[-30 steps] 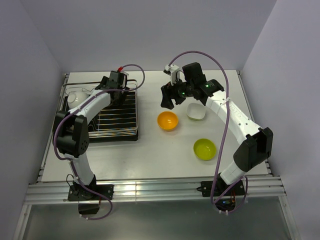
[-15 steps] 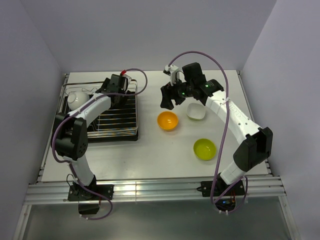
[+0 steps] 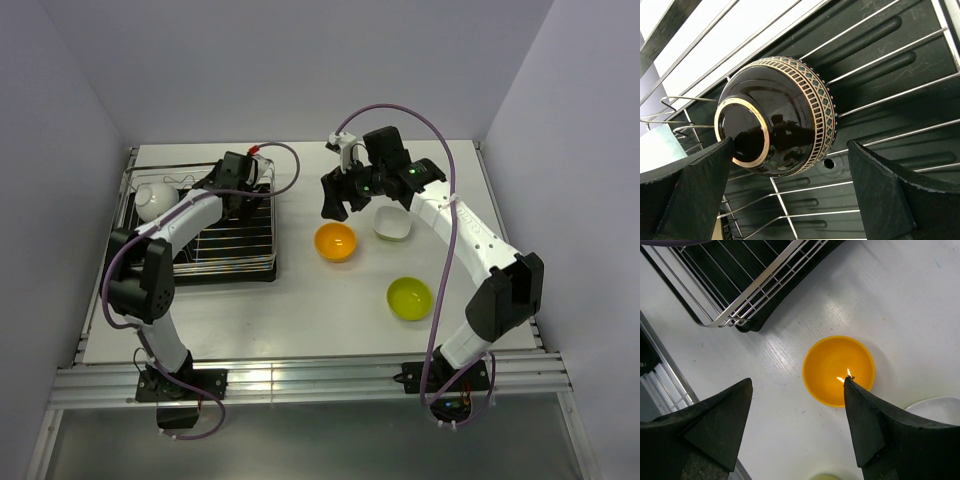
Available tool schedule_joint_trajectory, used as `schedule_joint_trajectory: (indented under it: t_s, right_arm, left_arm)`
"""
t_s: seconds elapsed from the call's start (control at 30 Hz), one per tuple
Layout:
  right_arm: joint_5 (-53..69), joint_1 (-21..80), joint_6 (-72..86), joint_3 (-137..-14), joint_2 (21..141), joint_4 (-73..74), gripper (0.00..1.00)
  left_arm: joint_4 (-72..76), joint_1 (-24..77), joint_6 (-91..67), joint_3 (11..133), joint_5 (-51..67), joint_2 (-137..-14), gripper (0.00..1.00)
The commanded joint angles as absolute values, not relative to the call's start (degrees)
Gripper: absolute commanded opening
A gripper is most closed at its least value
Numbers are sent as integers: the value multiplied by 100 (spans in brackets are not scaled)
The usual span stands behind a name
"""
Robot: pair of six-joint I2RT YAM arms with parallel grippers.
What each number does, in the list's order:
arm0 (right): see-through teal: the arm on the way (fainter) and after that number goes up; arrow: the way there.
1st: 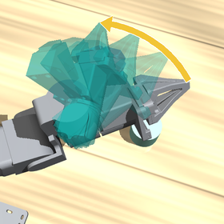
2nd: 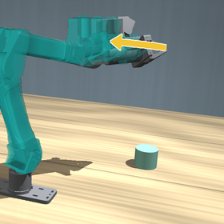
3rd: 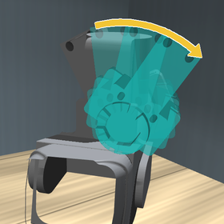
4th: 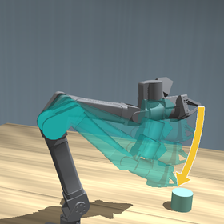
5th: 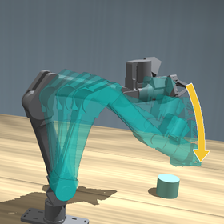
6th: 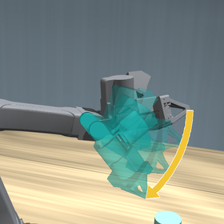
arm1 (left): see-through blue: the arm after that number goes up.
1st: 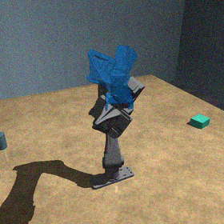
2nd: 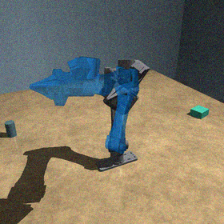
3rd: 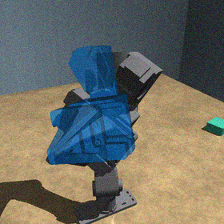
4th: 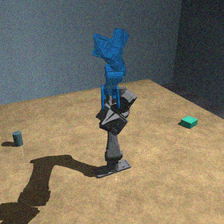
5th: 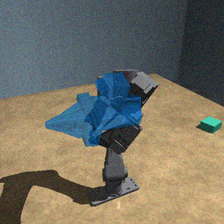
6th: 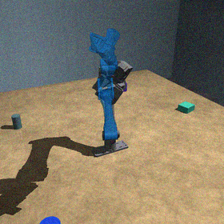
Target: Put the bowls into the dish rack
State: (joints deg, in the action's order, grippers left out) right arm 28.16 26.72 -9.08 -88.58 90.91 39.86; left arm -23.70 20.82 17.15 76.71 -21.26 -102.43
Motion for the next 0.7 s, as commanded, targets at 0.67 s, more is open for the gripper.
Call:
schedule_joint_trajectory:
  t_s: [0.67]
  right_arm:
    - [2856,2611,-932,-8913,8956,3911,80]
  left_arm:
    - [-2654,2065,1038,8007,-1654,-9440,81]
